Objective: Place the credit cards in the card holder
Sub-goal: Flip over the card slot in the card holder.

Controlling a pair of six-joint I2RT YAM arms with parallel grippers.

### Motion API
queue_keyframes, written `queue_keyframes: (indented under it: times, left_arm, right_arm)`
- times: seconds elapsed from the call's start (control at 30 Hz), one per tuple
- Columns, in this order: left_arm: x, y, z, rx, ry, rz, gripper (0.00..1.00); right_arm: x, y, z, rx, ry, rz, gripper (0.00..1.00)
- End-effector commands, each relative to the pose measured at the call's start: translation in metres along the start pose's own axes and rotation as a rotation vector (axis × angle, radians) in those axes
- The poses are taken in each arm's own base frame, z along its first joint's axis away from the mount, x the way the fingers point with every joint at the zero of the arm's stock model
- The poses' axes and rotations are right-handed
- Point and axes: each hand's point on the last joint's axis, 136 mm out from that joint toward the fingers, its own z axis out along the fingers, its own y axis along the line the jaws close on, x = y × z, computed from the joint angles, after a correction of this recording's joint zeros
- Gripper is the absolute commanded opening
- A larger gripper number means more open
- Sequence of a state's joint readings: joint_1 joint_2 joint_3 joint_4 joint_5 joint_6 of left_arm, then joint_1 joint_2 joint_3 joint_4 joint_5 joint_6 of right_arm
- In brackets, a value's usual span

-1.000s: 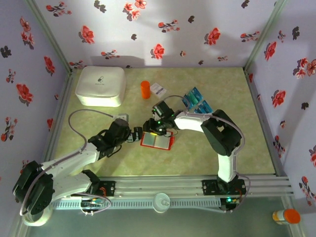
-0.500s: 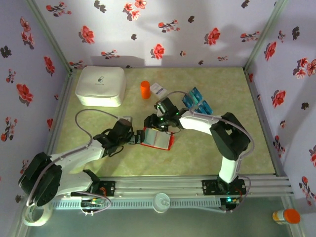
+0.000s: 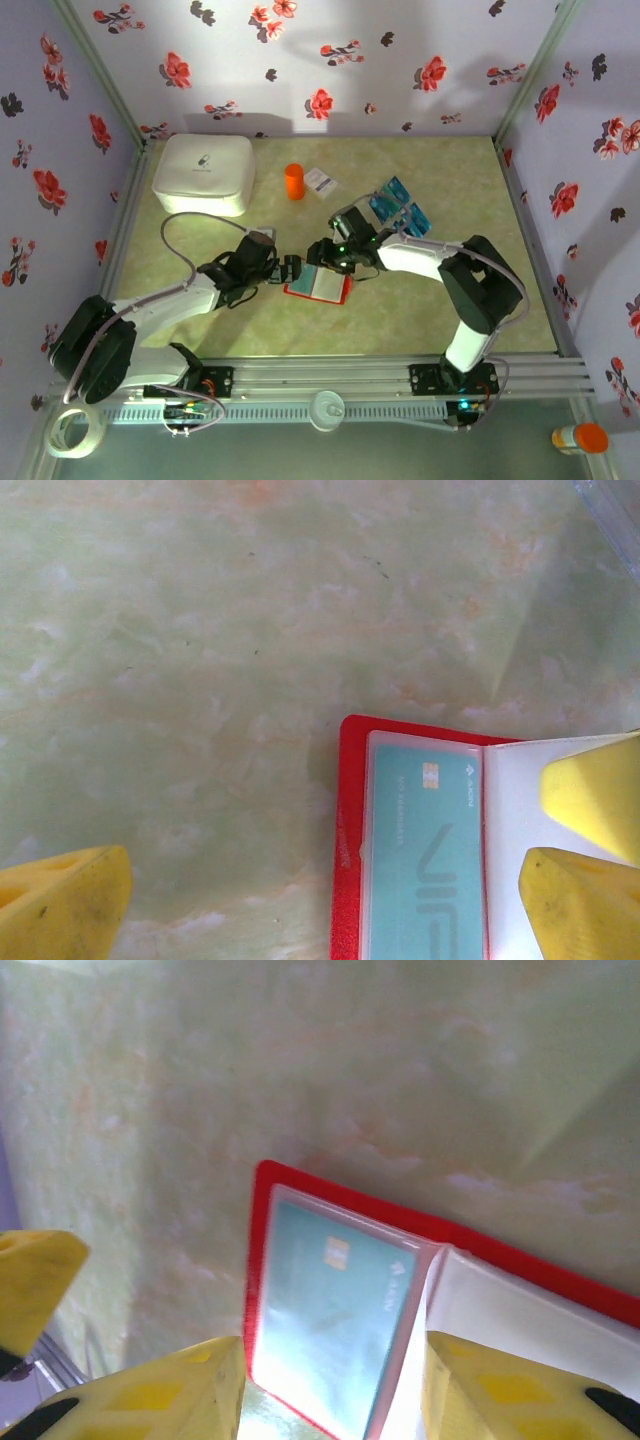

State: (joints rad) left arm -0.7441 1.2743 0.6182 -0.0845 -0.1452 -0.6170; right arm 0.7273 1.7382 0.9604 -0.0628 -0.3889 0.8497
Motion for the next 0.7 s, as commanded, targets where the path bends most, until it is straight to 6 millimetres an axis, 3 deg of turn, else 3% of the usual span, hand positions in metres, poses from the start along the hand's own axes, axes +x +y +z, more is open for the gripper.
queue_keyframes:
  times: [0.0,0.33,0.67]
  left_arm:
    - [-0.003,-0.004,-0.003,0.005,-0.008,0.029,1.00]
    - [0.005,0.007,-0.009,-0.017,-0.008,0.030,1.00]
    - [0.012,0.012,-0.007,-0.030,0.007,0.046,1.00]
  right_arm:
    - [0.000,0.007,0.010,-0.042,-0.002,0.016,0.49]
    - [-0.003,0.031,0.023,-0.093,0.015,0.012,0.49]
    - [-0.006,0.029,0.041,-0.087,0.029,0.038,0.50]
